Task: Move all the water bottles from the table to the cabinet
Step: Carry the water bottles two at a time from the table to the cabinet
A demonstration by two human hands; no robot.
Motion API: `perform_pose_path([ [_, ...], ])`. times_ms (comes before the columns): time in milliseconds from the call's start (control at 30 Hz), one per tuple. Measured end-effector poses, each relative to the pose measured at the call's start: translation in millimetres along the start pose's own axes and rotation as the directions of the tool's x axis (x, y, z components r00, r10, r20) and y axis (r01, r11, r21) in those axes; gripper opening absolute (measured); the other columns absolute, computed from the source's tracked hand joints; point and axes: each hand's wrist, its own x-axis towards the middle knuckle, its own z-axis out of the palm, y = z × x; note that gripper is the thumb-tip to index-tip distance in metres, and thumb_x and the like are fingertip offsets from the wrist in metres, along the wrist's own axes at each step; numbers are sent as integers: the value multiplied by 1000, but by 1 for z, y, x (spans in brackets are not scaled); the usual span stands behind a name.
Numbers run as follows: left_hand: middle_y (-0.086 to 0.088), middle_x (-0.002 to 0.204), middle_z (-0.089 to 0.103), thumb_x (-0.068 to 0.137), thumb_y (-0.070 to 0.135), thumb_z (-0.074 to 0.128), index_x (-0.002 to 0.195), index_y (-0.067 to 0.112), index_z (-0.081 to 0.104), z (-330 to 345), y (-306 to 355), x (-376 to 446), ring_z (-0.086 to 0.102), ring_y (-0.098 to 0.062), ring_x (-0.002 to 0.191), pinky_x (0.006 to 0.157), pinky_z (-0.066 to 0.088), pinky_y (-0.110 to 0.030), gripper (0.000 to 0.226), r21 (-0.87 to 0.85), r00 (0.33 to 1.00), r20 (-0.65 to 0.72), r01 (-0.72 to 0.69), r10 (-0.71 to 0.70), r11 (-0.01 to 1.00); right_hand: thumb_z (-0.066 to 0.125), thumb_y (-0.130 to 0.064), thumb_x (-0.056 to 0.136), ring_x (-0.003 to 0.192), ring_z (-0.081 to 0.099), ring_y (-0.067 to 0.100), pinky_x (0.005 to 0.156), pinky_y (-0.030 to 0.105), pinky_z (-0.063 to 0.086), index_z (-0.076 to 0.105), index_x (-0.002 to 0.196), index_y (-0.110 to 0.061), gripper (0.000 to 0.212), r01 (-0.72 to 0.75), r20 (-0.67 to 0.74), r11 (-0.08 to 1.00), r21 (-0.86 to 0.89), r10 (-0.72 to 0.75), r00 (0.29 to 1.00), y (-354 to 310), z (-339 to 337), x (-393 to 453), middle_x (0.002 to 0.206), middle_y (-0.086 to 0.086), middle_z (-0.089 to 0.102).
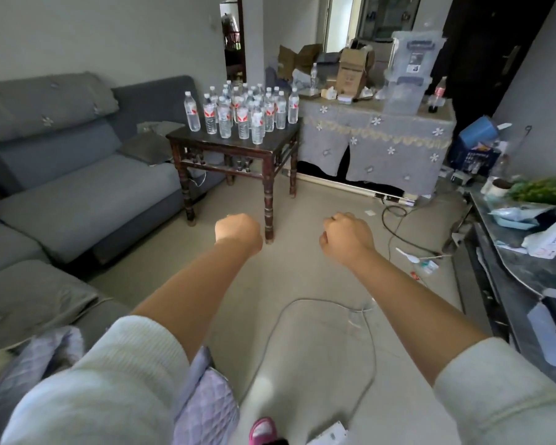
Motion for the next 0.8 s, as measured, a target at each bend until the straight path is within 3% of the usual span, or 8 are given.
perform_pose_path([
  [200,-9,122,61,94,12,42,117,8,61,-11,-31,147,58,-28,114,89,47,-31,31,-9,997,-13,80,-81,997,41,-14,92,113,51,31,84,35,44,58,113,1,31,-2,-41,998,70,5,999,7,25,146,118,19,59],
  [433,-10,125,59,92,10,43,120,7,59,-25,-51,310,56,-29,117,91,47,-33,32,-41,986,37,164,-162,986,43,-11,89,87,55,31,61,28,27,62,95,6,26,-44,-69,976,214,60,996,21,60,300,94,23,60],
  [500,-10,126,58,92,11,44,122,8,58,-23,-48,354,55,-28,118,92,46,-33,33,-67,980,62,192,-188,979,43,-11,90,90,57,34,56,27,25,61,94,6,26,-65,-71,969,239,84,994,29,71,343,85,20,53],
  [800,-8,128,58,96,18,44,124,9,56,-33,-38,542,56,-27,118,92,47,-33,32,-113,964,52,263,-259,958,42,-18,94,105,57,36,80,37,45,61,104,4,31,21,-33,961,274,-12,999,78,101,553,113,23,60],
])
